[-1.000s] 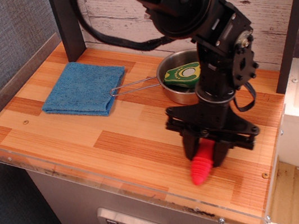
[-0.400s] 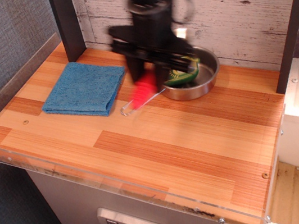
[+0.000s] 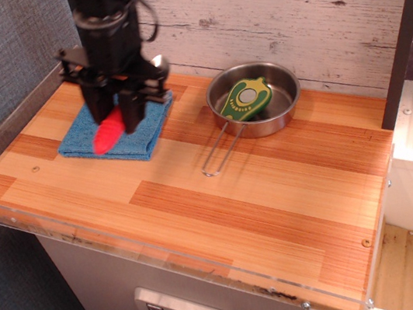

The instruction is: Take the spoon and place it on the blue cloth.

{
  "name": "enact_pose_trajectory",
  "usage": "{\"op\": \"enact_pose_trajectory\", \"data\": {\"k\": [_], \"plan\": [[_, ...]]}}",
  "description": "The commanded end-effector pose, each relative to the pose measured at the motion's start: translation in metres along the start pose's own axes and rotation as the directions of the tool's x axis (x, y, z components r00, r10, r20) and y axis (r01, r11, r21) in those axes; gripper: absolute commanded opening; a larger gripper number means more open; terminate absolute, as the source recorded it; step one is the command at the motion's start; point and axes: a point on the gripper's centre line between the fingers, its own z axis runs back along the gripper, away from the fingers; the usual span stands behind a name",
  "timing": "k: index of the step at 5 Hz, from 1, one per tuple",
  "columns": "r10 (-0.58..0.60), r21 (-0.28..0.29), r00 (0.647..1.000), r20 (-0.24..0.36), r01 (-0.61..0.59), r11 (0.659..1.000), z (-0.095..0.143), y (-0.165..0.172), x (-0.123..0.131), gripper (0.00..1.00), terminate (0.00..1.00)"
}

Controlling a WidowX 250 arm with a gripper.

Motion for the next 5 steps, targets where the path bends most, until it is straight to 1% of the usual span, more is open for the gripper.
{"op": "enact_pose_trajectory", "data": {"k": [1, 2, 3, 4, 5], "plan": [[0.054, 0.050, 0.998, 0.012, -0.055, 0.997, -0.022, 0.026, 0.020, 0.00, 0.00], [0.091, 0.054, 0.996, 0.011, -0.091, 0.994, -0.032, 0.031, 0.028, 0.00, 0.00], [0.093, 0.057, 0.996, 0.002, -0.093, 0.994, -0.035, 0.031, 0.031, 0.00, 0.00], [0.094, 0.058, 0.995, -0.017, -0.093, 0.994, -0.036, 0.025, 0.029, 1.00, 0.00], [0.066, 0.061, 0.998, 0.007, -0.066, 0.996, -0.025, 0.019, 0.027, 1.00, 0.00]]}}
